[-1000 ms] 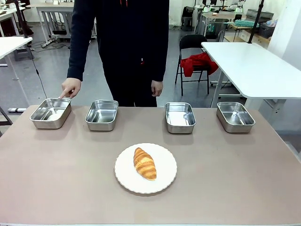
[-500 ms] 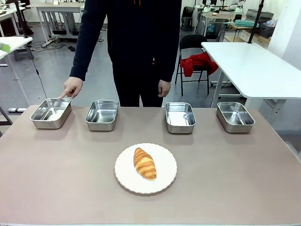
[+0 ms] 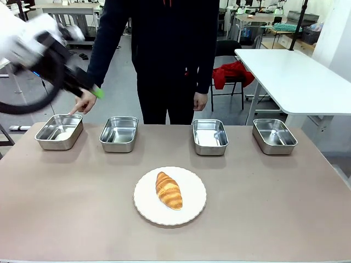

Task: Place the bread in the container.
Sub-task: Place the Butter Roll into the Airtight Container indicated by the human.

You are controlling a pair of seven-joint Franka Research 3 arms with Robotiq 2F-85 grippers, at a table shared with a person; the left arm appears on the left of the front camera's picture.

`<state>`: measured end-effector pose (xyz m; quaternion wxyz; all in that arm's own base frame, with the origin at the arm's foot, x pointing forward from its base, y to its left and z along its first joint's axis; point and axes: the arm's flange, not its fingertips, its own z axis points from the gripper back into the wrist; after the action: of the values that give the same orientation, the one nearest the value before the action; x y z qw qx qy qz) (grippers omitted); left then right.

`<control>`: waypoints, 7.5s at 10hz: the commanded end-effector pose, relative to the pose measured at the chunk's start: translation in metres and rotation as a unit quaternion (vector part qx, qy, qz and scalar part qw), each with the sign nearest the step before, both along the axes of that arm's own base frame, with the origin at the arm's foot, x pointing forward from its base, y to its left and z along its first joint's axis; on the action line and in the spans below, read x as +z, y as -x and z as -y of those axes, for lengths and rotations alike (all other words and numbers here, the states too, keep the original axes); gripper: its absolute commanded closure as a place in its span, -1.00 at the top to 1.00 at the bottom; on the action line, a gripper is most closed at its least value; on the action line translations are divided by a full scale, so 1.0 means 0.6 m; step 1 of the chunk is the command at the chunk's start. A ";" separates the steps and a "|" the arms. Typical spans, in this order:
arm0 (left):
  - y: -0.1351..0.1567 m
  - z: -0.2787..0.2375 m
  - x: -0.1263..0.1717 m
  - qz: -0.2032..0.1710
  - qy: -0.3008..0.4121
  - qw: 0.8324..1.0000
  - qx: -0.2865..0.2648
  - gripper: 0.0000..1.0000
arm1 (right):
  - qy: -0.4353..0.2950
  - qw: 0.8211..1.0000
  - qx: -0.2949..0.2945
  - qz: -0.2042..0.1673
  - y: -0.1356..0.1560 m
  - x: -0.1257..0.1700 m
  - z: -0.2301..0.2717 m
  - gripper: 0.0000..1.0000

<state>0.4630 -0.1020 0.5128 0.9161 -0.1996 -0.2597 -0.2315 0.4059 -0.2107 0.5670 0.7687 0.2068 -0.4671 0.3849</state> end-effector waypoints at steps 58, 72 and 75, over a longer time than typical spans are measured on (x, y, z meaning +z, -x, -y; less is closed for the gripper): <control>-0.048 0.183 -0.026 -0.232 -0.130 0.930 0.255 -0.27 | 0.002 1.000 0.002 0.001 0.001 0.003 0.000 1.00; -0.187 -0.115 -0.012 -0.270 -0.142 0.939 0.159 -0.27 | 0.002 1.000 0.002 0.001 0.001 0.003 0.000 1.00; -0.218 -0.212 -0.077 -0.275 -0.138 0.944 0.121 -0.27 | 0.002 1.000 0.002 0.001 0.001 0.003 0.000 1.00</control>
<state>0.5825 0.0251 0.4683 0.9941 -0.0837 0.0180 -0.0672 0.4059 -0.2113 0.5664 0.7701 0.2061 -0.4657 0.3842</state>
